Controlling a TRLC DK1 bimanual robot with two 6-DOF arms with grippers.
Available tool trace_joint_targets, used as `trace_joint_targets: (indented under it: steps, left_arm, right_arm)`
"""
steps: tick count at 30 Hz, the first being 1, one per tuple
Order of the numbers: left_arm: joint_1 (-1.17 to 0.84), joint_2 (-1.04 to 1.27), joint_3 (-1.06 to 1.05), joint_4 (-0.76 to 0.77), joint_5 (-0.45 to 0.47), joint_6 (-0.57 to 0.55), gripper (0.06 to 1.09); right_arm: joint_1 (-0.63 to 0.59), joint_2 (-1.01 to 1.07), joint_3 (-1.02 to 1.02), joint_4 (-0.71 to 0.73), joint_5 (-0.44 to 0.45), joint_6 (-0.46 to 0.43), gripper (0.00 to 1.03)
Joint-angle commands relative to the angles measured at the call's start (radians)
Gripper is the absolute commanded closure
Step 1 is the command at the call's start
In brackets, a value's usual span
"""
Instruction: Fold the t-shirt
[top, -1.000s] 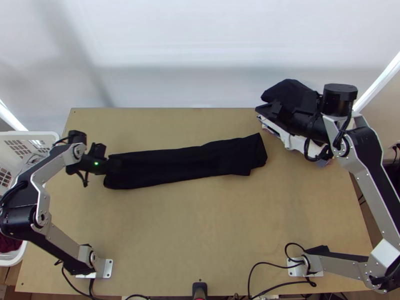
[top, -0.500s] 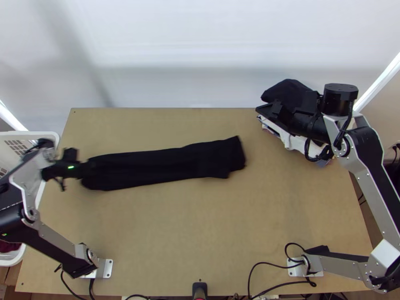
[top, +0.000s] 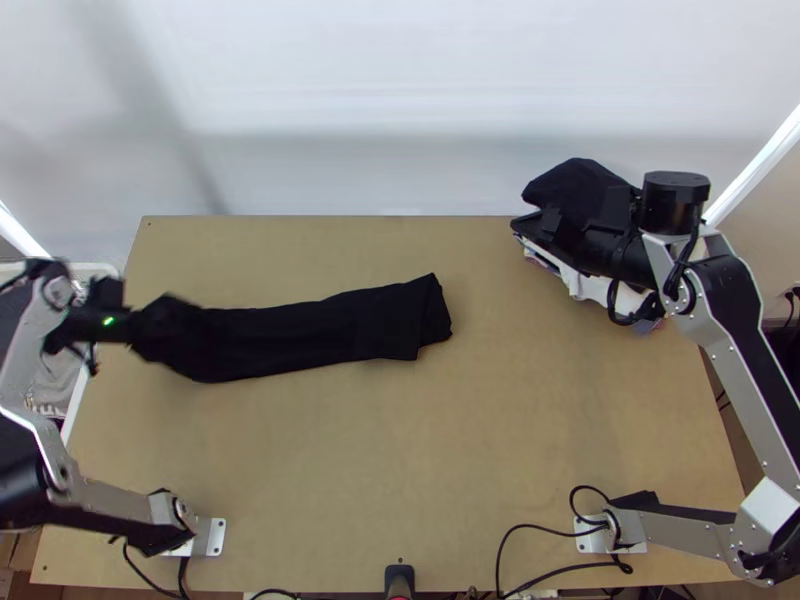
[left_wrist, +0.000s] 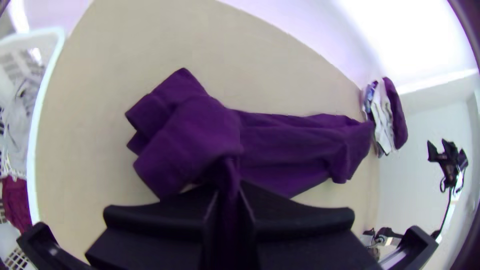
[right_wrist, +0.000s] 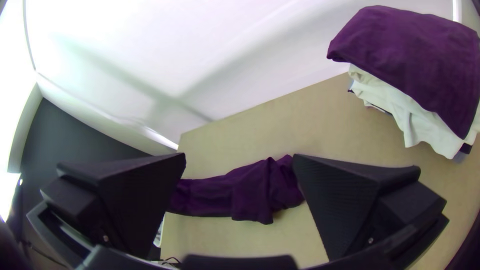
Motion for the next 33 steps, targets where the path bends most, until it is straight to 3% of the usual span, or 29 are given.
trace_joint_targets:
  steps: [1, 7, 17, 33]
  left_arm:
    - [-0.15, -0.071, 0.049, -0.021, 0.024, -0.132, 1.05]
    - [-0.398, -0.064, 0.129, 0.044, 0.022, -0.333, 1.05]
    - [-0.671, 0.073, 0.276, 0.14, 0.002, -0.52, 1.05]
    - [-0.895, 0.288, 0.471, 0.17, -0.026, -0.592, 1.05]
  right_arm:
    - [-0.016, 0.009, -0.031, 0.0, -0.007, -0.015, 0.03]
    - [-0.028, 0.0, -0.041, 0.0, -0.007, -0.016, 0.03]
    - [-0.051, -0.024, -0.077, 0.0, -0.005, -0.018, 0.03]
    - [-0.054, -0.072, -0.131, -0.009, 0.021, -0.015, 0.03]
